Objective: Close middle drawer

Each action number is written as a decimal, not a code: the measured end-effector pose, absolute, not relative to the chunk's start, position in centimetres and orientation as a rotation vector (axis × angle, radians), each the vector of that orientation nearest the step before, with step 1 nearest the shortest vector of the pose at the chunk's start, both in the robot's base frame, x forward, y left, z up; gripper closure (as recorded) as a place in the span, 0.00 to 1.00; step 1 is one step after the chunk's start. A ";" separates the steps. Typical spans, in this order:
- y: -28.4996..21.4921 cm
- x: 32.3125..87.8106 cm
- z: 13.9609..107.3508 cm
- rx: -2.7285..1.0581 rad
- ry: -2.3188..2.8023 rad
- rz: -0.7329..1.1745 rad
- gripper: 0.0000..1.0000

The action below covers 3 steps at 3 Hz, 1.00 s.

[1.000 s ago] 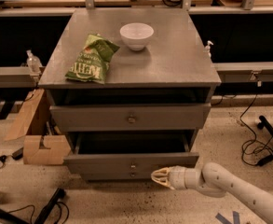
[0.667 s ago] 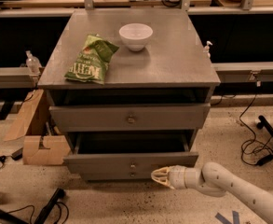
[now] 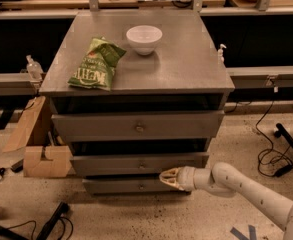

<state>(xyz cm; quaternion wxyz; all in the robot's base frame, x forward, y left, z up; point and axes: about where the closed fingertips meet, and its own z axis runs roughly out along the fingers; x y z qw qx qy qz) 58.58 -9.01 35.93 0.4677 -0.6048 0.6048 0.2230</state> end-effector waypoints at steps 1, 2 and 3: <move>-8.5 60.9 36.1 -1.489 1.468 0.540 1.00; -7.5 64.8 36.5 -1.500 1.441 0.531 1.00; -7.6 63.9 36.5 -1.500 1.441 0.531 1.00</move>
Offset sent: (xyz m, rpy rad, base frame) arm 0.2068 0.0427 0.0202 0.0056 -0.1238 0.0428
